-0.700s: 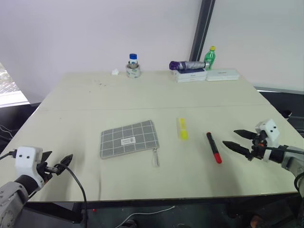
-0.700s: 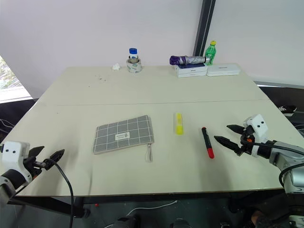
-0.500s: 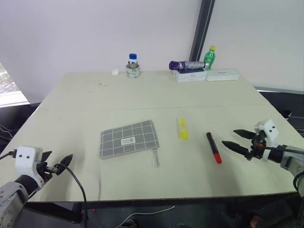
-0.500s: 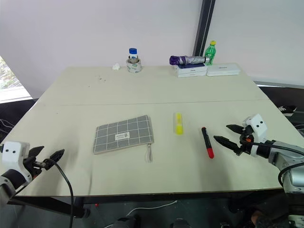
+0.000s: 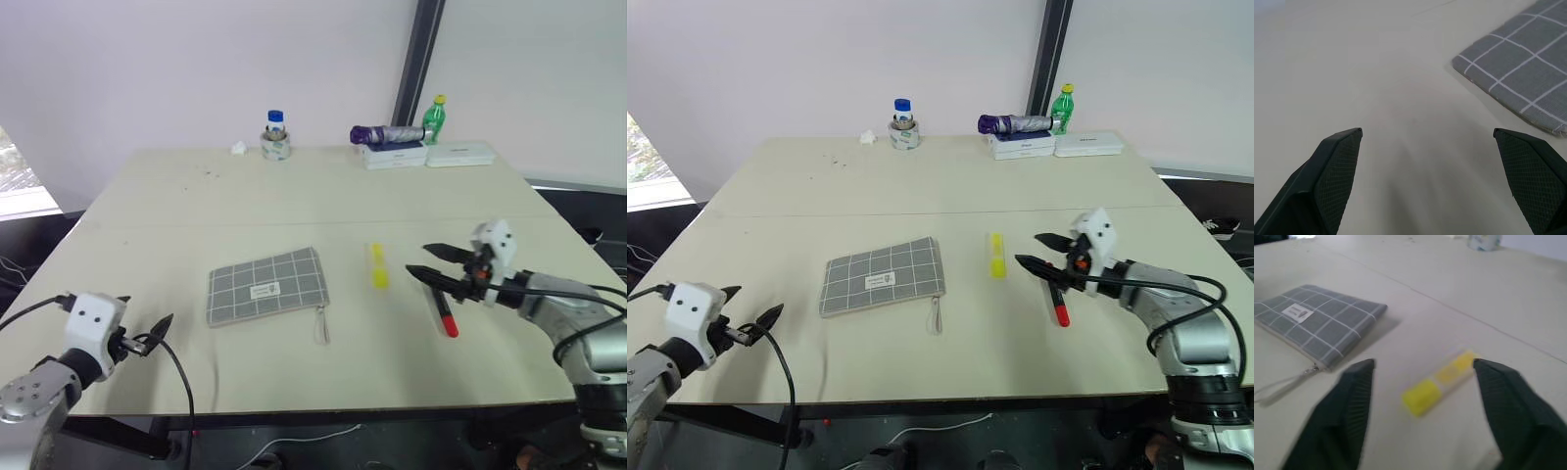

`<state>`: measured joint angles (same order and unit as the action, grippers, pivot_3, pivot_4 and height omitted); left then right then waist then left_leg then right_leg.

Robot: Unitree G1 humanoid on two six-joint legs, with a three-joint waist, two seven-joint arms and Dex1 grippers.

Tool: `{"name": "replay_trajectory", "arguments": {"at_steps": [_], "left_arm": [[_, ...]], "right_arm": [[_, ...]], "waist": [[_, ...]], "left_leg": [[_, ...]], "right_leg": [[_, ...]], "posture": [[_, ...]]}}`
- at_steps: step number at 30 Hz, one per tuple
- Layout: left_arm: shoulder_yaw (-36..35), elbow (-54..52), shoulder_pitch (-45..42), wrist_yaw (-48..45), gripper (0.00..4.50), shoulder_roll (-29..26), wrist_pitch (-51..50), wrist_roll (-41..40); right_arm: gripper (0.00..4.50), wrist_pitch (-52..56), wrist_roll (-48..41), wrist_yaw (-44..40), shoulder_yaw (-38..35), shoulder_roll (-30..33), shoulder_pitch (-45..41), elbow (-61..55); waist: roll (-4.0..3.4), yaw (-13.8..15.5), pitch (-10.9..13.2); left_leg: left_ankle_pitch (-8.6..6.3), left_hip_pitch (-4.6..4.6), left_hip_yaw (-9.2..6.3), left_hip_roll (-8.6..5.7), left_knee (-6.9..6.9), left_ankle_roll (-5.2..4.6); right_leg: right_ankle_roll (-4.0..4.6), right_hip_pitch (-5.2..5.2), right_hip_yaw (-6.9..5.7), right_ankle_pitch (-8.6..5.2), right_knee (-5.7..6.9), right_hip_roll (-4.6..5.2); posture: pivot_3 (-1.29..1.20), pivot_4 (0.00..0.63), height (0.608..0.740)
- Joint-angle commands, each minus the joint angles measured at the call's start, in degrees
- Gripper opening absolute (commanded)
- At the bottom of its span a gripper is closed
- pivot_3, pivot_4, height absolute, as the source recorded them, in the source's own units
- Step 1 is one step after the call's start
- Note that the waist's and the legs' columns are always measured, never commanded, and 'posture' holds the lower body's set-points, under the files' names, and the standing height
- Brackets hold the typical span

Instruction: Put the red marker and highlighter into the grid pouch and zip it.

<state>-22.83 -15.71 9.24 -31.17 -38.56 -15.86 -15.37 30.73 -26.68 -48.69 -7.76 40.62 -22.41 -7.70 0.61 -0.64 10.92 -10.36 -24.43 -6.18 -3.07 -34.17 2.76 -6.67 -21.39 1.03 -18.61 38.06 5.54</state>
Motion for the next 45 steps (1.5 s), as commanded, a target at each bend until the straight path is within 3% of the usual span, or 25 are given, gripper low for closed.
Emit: {"name": "replay_trajectory", "arguments": {"at_steps": [1, 3, 4, 12, 26, 45], "left_arm": [[2.0, 1.8, -1.1, -2.0, 4.5, -3.3, 8.1, 5.7], [3.7, 4.4, -1.5, -2.8, 4.5, -5.3, 12.8, 9.2], [4.5, 6.1, -1.9, -2.8, 4.5, -6.3, 15.6, 11.2], [11.0, 18.2, -5.8, -2.7, 4.5, -12.6, 35.4, 22.8], [21.1, 37.3, -19.4, 7.1, 4.5, -14.1, 56.4, 37.5], [30.2, 46.6, -27.5, 5.3, 4.5, -13.2, 68.6, 37.3]], "right_arm": [[1.35, 2.9, 1.0, 3.6, 4.1, -2.7, -2.7, -5.5], [0.3, 5.2, 2.4, 7.1, 6.9, -5.5, -5.0, -5.8], [0.01, 6.7, 4.0, 10.3, 8.3, -7.7, -6.7, -4.7], [0.01, 10.0, 14.2, 20.8, 16.7, -16.3, -13.5, 5.6], [0.01, 12.5, 18.7, 24.3, 18.9, -24.8, -19.6, 17.6], [0.01, 10.4, 21.9, 21.8, 21.1, -29.2, -24.2, 25.8]], "waist": [[0.0, 0.0, 0.0], [0.0, -0.1, 0.0], [0.0, -0.3, 0.0], [0.0, -0.1, 0.0], [-0.02, -0.4, 0.0], [-0.05, -0.5, 0.0]], "left_leg": [[0.0, 0.0, 0.0, 0.0, 0.0, 0.0], [0.0, -0.01, 0.02, -0.01, 0.04, 0.0], [0.0, -0.01, 0.02, 0.0, 0.06, 0.0], [0.0, -0.05, 0.02, -0.07, 0.21, 0.0], [0.01, -0.04, 0.04, -0.08, 0.24, -0.01], [0.03, 0.03, 0.04, -0.13, 0.11, 0.0]], "right_leg": [[0.0, 0.0, 0.0, 0.0, 0.0, 0.0], [0.0, -0.04, 0.01, 0.0, -0.02, 0.01], [0.0, -0.05, 0.02, 0.0, -0.02, 0.01], [-0.14, -0.23, 0.03, 0.1, -0.01, -0.01], [-0.21, -0.3, 0.03, 0.13, 0.19, -0.19], [-0.21, -0.27, 0.03, 0.13, 0.41, -0.3]], "posture": [[0.0, 0.15, 0.74], [0.0, 0.15, 0.74], [0.0, 0.15, 0.74], [0.0, 0.15, 0.74], [0.0, 0.15, 0.74], [0.0, 0.15, 0.74]]}}
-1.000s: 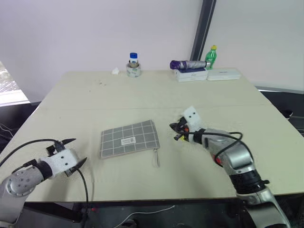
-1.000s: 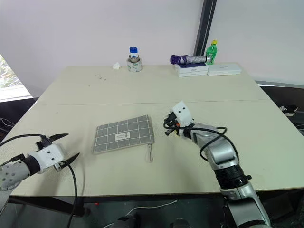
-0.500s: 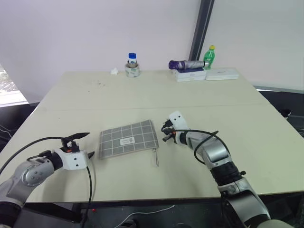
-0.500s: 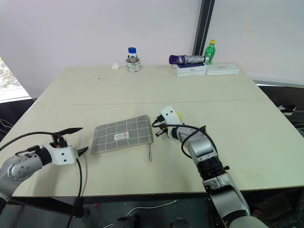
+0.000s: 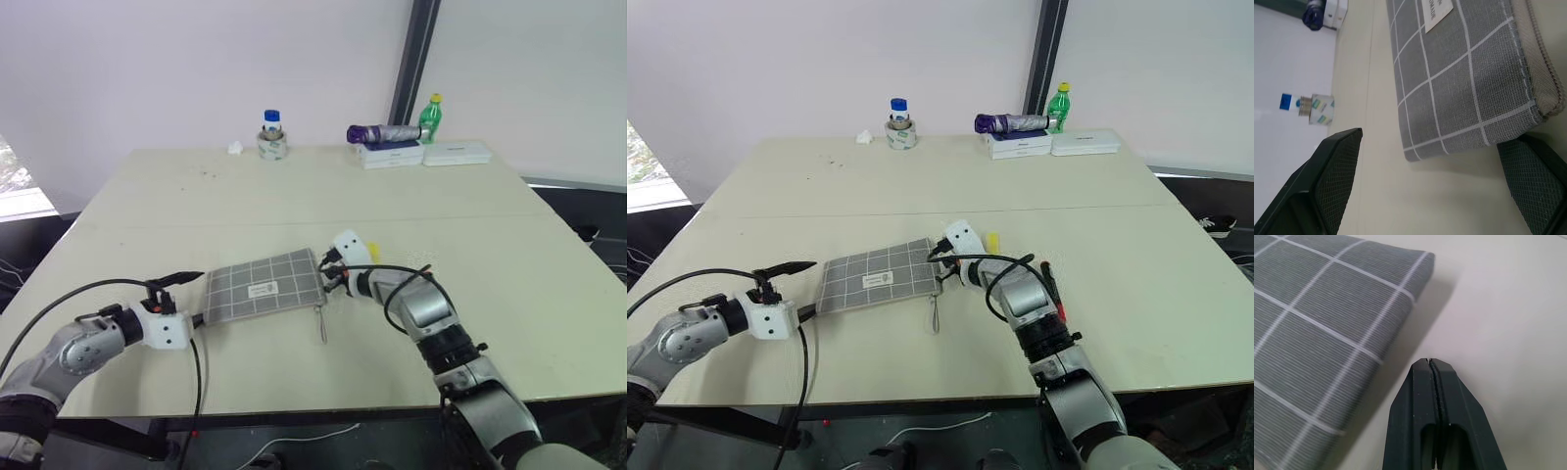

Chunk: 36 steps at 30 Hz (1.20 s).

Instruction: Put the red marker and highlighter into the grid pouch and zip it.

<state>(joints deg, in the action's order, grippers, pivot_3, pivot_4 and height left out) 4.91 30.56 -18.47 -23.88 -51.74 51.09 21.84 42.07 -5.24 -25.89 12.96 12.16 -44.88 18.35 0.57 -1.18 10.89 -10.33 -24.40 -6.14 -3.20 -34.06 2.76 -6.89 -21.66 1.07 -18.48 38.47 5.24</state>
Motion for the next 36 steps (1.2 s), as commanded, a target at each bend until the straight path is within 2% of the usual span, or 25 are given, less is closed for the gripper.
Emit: {"name": "replay_trajectory", "arguments": {"at_steps": [1, 24, 27, 34, 36], "left_arm": [[2.6, 0.4, 0.1, -2.2, 4.5, 0.0, 1.9, -0.1], [4.5, -3.1, 1.0, -7.8, 4.5, 0.0, 4.0, -5.9], [4.5, -3.5, 1.5, -8.6, 3.71, 0.0, 5.1, -7.7], [4.0, -5.4, 3.4, -9.9, 0.06, 0.0, 5.7, -10.7], [3.8, -5.7, 4.2, -9.9, 0.06, -0.1, 5.8, -11.2]], "right_arm": [[0.01, -1.0, 0.5, -1.3, 0.6, -1.0, -2.0, -0.2], [0.01, -4.0, 4.4, -5.4, 2.7, -2.9, -3.3, 2.5], [0.0, -4.0, 4.5, -5.5, 2.8, -3.0, -3.0, 2.4], [0.0, -4.0, 4.9, -5.7, 2.7, -3.0, -2.6, 2.3], [0.0, -4.0, 4.9, -5.7, 2.8, -3.0, -2.5, 2.3]], "waist": [[0.0, 0.0, 0.0], [-0.02, -0.3, 0.0], [-0.02, -0.5, 0.0], [-0.02, -1.3, 0.0], [-0.02, -1.4, 0.0]], "left_leg": [[0.0, 0.0, 0.0, 0.0, 0.0, 0.0], [0.01, 0.0, -0.02, 0.02, -0.04, 0.01], [0.01, 0.0, -0.02, 0.02, -0.04, 0.01], [0.01, -0.01, -0.06, 0.05, -0.04, 0.02], [0.02, 0.0, -0.05, 0.04, -0.04, 0.03]], "right_leg": [[0.0, 0.0, 0.0, 0.0, 0.0, 0.0], [0.0, -0.03, 0.04, 0.0, 0.1, -0.08], [0.0, -0.03, 0.05, 0.0, 0.11, -0.08], [0.01, -0.08, 0.05, -0.01, 0.22, -0.11], [0.01, -0.12, 0.09, -0.01, 0.29, -0.12]], "posture": [[0.0, 0.15, 0.74], [0.0, 0.15, 0.74], [0.0, 0.15, 0.74], [0.0, 0.15, 0.74], [0.0, 0.15, 0.74]]}}
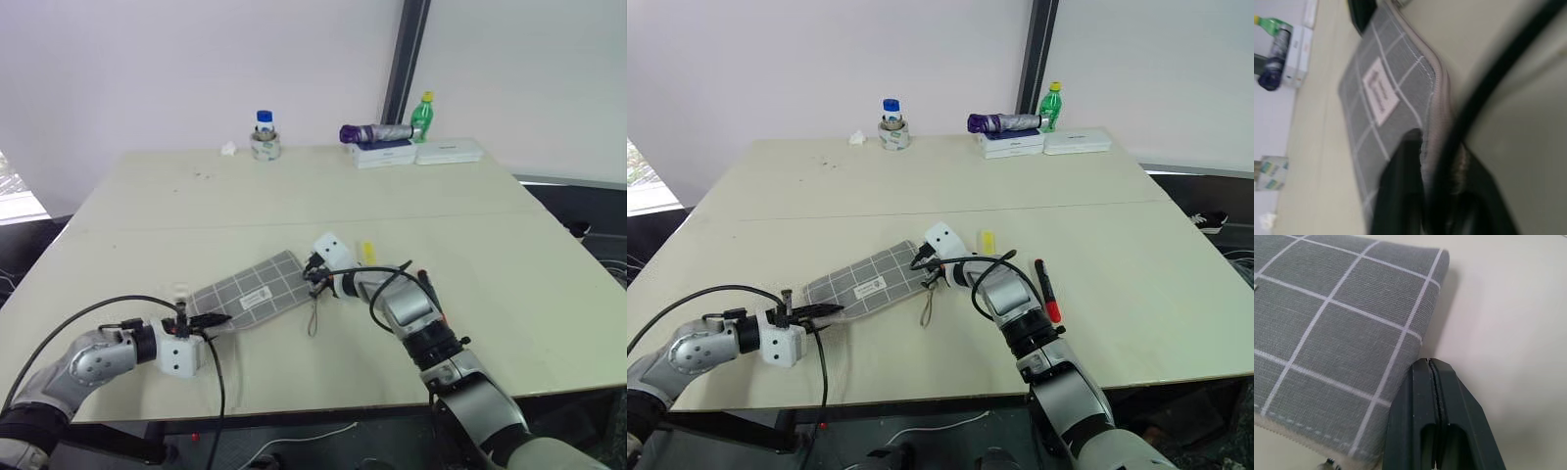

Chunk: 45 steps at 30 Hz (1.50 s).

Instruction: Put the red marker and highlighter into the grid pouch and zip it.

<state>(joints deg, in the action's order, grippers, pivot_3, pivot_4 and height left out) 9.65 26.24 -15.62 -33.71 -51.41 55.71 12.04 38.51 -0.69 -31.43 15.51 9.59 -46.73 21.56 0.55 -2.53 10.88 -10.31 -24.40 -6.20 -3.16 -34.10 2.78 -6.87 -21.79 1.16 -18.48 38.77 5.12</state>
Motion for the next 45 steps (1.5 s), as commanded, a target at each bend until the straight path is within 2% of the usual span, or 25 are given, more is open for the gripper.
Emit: {"name": "replay_trajectory", "arguments": {"at_steps": [1, 4, 9, 11, 12, 13, 14, 18, 21, 29, 41, 42, 43, 45], "left_arm": [[-1.2, -1.6, 1.9, 0.0, 0.06, -0.4, 1.0, -1.8], [-2.2, -3.8, 3.6, -0.3, 0.06, 0.1, -2.7, -4.7], [-6.8, -18.1, 7.2, 0.3, 0.06, 4.1, -23.2, -16.1], [-8.5, -23.9, 8.2, 1.6, 0.06, 6.0, -29.6, -17.7], [-9.3, -26.3, 8.5, 2.7, 0.0, 7.0, -32.5, -18.0], [-10.1, -28.2, 8.8, 3.6, 0.0, 7.9, -35.0, -18.2], [-10.7, -30.1, 9.0, 4.5, 0.0, 8.9, -37.6, -18.4], [-12.1, -35.4, 9.6, 7.1, 0.0, 12.6, -44.1, -17.2], [-11.9, -38.4, 9.9, 8.1, 0.0, 15.0, -47.3, -16.5], [-9.9, -43.1, 11.1, 7.4, 0.0, 19.2, -51.0, -15.3], [-10.3, -44.7, 12.7, 5.3, 0.0, 19.7, -51.3, -15.3], [-10.4, -44.7, 12.8, 5.3, 0.0, 19.6, -51.3, -15.3], [-10.5, -44.6, 12.8, 5.2, 0.0, 19.6, -51.3, -15.2], [-10.6, -44.5, 12.8, 5.2, 0.0, 19.6, -51.3, -15.2]], "right_arm": [[0.0, -0.5, 0.4, -0.2, 0.2, -0.4, -0.6, -1.0], [0.0, -1.7, 0.6, 0.7, -0.6, -0.2, -1.0, -0.9], [0.0, -7.6, 0.9, 1.6, -4.0, 3.7, -2.4, -4.4], [0.0, -7.9, -0.9, -0.3, -6.1, 6.2, -2.3, -7.1], [0.41, -7.3, -1.6, -1.5, -7.0, 7.7, -2.2, -8.5], [0.54, -6.8, -2.0, -2.4, -7.5, 9.0, -1.9, -9.7], [0.87, -6.3, -2.5, -3.6, -8.0, 10.5, -1.4, -11.1], [3.0, -2.2, -6.6, -7.4, -10.9, 14.2, 0.5, -16.8], [4.46, 2.4, -9.9, -8.2, -13.3, 14.6, 1.6, -19.6], [4.46, 2.9, -10.1, -5.0, -11.7, 11.0, 2.8, -18.9], [4.46, 0.4, -10.5, -3.0, -12.1, 6.4, -0.2, -10.5], [3.94, 0.6, -10.6, -3.1, -12.1, 6.4, -0.2, -10.3], [3.75, 0.7, -10.6, -3.3, -11.9, 6.5, -0.1, -10.3], [2.83, 0.8, -10.7, -3.5, -11.8, 6.5, 0.1, -10.6]], "waist": [[0.0, -0.1, 0.0], [0.0, -0.1, 0.0], [0.01, 0.1, 0.0], [0.02, 0.1, 0.0], [0.02, 0.1, 0.0], [0.02, 0.1, 0.0], [0.02, 0.1, 0.0], [0.02, -0.2, 0.0], [0.02, -0.2, 0.0], [0.02, 0.1, 0.0], [0.02, 0.1, 0.0], [0.02, 0.1, 0.0], [0.02, 0.1, 0.0], [0.02, 0.2, 0.0]], "left_leg": [[0.0, 0.0, 0.0, 0.0, 0.0, 0.0], [0.0, -0.01, 0.03, 0.0, 0.0, 0.01], [0.03, -0.04, 0.01, 0.07, -0.03, 0.05], [0.05, -0.08, -0.01, 0.08, -0.08, 0.06], [0.05, -0.07, -0.01, 0.08, -0.09, 0.07], [0.05, -0.08, 0.0, 0.07, -0.09, 0.07], [0.05, -0.07, 0.0, 0.07, -0.09, 0.07], [0.05, -0.06, 0.03, 0.04, -0.08, 0.07], [0.05, -0.06, 0.03, 0.08, -0.06, 0.07], [0.06, -0.06, 0.04, 0.07, -0.09, 0.09], [0.07, -0.06, 0.03, 0.06, -0.08, 0.11], [0.07, -0.06, 0.03, 0.06, -0.08, 0.11], [0.07, -0.06, 0.04, 0.06, -0.08, 0.11], [0.07, -0.06, 0.03, 0.06, -0.08, 0.11]], "right_leg": [[0.0, -0.01, 0.01, 0.0, 0.02, 0.0], [0.01, -0.16, 0.1, -0.01, 0.2, -0.02], [0.01, -0.25, 0.19, -0.01, 0.31, -0.02], [0.01, -0.24, 0.19, -0.01, 0.31, -0.01], [0.0, -0.23, 0.19, -0.01, 0.32, -0.01], [0.01, -0.24, 0.19, -0.01, 0.32, -0.02], [0.01, -0.23, 0.19, -0.01, 0.32, -0.01], [0.01, -0.24, 0.21, -0.01, 0.32, -0.09], [0.02, -0.25, 0.21, -0.02, 0.33, -0.13], [0.03, -0.23, 0.24, -0.02, 0.32, -0.08], [0.03, -0.24, 0.24, -0.02, 0.32, -0.1], [0.03, -0.24, 0.24, -0.02, 0.32, -0.09], [0.03, -0.24, 0.24, -0.02, 0.32, -0.09], [0.03, -0.24, 0.24, -0.02, 0.31, -0.08]], "posture": [[0.0, 0.15, 0.74], [0.0, 0.15, 0.74], [0.0, 0.15, 0.74], [0.0, 0.15, 0.74], [0.0, 0.15, 0.74], [0.0, 0.15, 0.74], [0.0, 0.15, 0.74], [0.0, 0.15, 0.74], [0.0, 0.15, 0.74], [0.0, 0.15, 0.74], [0.0, 0.15, 0.74], [0.0, 0.15, 0.74], [0.0, 0.15, 0.74], [0.0, 0.15, 0.74]]}}
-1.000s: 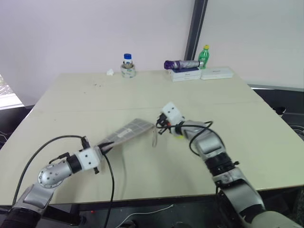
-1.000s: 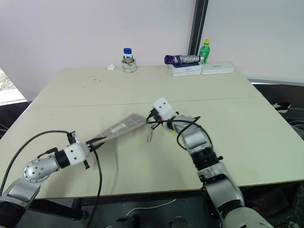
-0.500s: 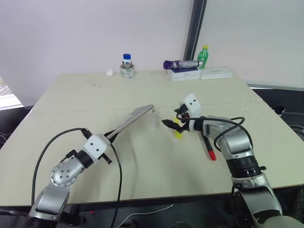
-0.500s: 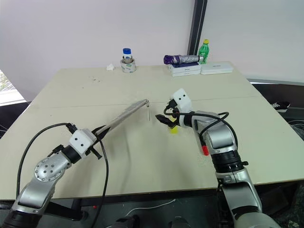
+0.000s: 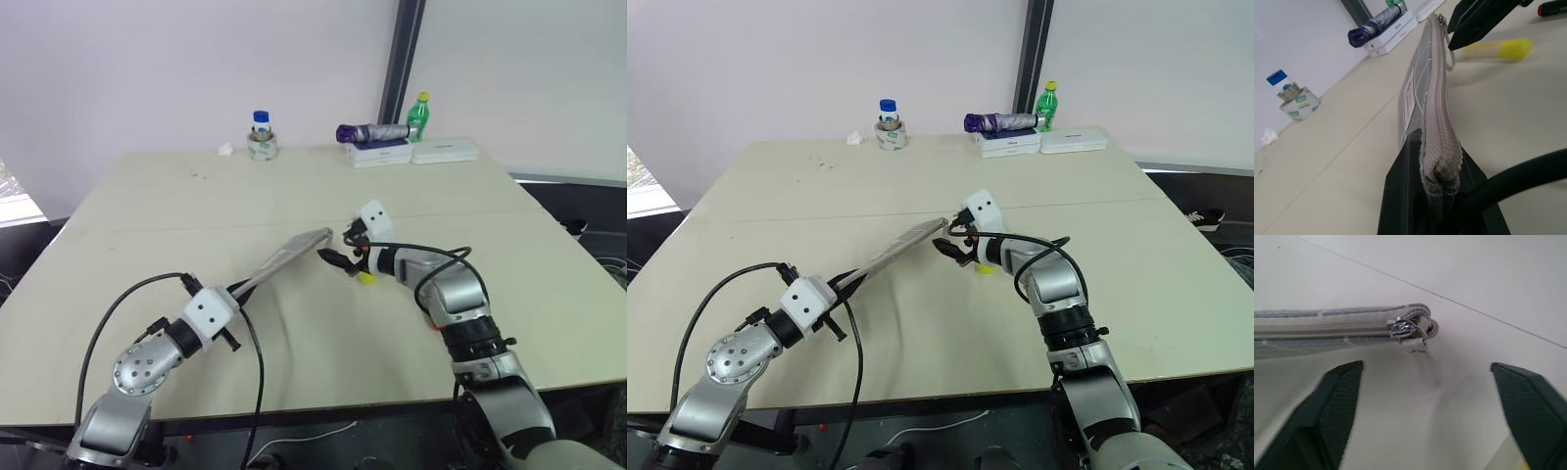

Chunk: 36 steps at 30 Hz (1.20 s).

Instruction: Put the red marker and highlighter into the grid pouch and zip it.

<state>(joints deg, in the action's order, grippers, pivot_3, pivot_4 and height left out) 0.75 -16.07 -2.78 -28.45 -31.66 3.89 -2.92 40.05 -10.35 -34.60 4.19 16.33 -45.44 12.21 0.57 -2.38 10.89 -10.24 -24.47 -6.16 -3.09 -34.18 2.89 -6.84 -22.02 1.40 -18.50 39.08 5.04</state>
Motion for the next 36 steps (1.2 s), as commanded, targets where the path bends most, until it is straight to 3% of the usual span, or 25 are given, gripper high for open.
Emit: {"name": "replay_trajectory", "arguments": {"at_steps": [1, 5, 6, 11, 26, 36], "left_arm": [[-1.8, -2.1, -0.1, -0.1, 0.0, -0.1, 0.6, -0.3], [-1.6, -1.9, -0.3, -0.2, 0.0, 0.1, 0.7, -0.3], [-1.5, -1.9, -0.3, -0.2, 0.0, 0.2, 0.7, -0.3], [-1.0, -1.7, -0.5, -0.2, 0.0, 0.5, 0.3, 0.0], [3.6, -0.6, -5.4, 3.5, 0.0, 7.1, -5.1, 5.3], [4.4, 1.3, -7.4, 6.1, 0.0, 10.5, -6.3, 7.6]], "right_arm": [[2.18, -0.7, -1.2, -0.5, -0.4, -0.3, -0.8, -1.8], [0.15, -0.6, -2.0, -1.4, 0.0, -0.7, 0.4, -4.4], [0.06, -0.5, -2.1, -1.5, 0.1, -0.7, 0.6, -4.8], [0.06, 0.6, -2.6, -2.5, 1.7, -0.3, 2.5, -9.1], [0.06, 5.2, -4.1, -8.2, 16.1, -0.4, 6.1, -29.6], [0.06, 7.0, -4.6, -8.3, 17.0, -2.2, 4.4, -31.6]], "waist": [[0.0, 0.0, 0.0], [0.0, 0.0, 0.0], [0.0, 0.0, 0.0], [0.0, 0.0, 0.0], [0.02, 0.0, 0.0], [0.02, 0.1, 0.0]], "left_leg": [[0.0, 0.0, 0.0, 0.0, 0.0, 0.0], [0.0, 0.0, 0.0, 0.0, 0.0, 0.0], [0.0, 0.0, 0.0, 0.0, 0.0, 0.0], [0.0, 0.0, -0.01, 0.0, 0.0, 0.0], [0.0, 0.0, -0.04, 0.0, 0.0, 0.0], [0.01, 0.0, -0.06, -0.03, 0.0, 0.03]], "right_leg": [[0.0, 0.0, 0.0, 0.0, 0.0, 0.01], [0.0, 0.0, 0.0, 0.0, 0.0, 0.0], [0.0, 0.0, 0.0, 0.0, 0.0, 0.0], [0.0, 0.0, 0.0, 0.0, 0.0, 0.0], [0.0, 0.0, -0.01, 0.0, -0.01, 0.0], [0.0, 0.0, -0.02, 0.0, -0.01, 0.0]], "posture": [[0.0, 0.15, 0.74], [0.0, 0.15, 0.74], [0.0, 0.15, 0.74], [0.0, 0.15, 0.74], [0.0, 0.15, 0.74], [0.0, 0.15, 0.74]]}}
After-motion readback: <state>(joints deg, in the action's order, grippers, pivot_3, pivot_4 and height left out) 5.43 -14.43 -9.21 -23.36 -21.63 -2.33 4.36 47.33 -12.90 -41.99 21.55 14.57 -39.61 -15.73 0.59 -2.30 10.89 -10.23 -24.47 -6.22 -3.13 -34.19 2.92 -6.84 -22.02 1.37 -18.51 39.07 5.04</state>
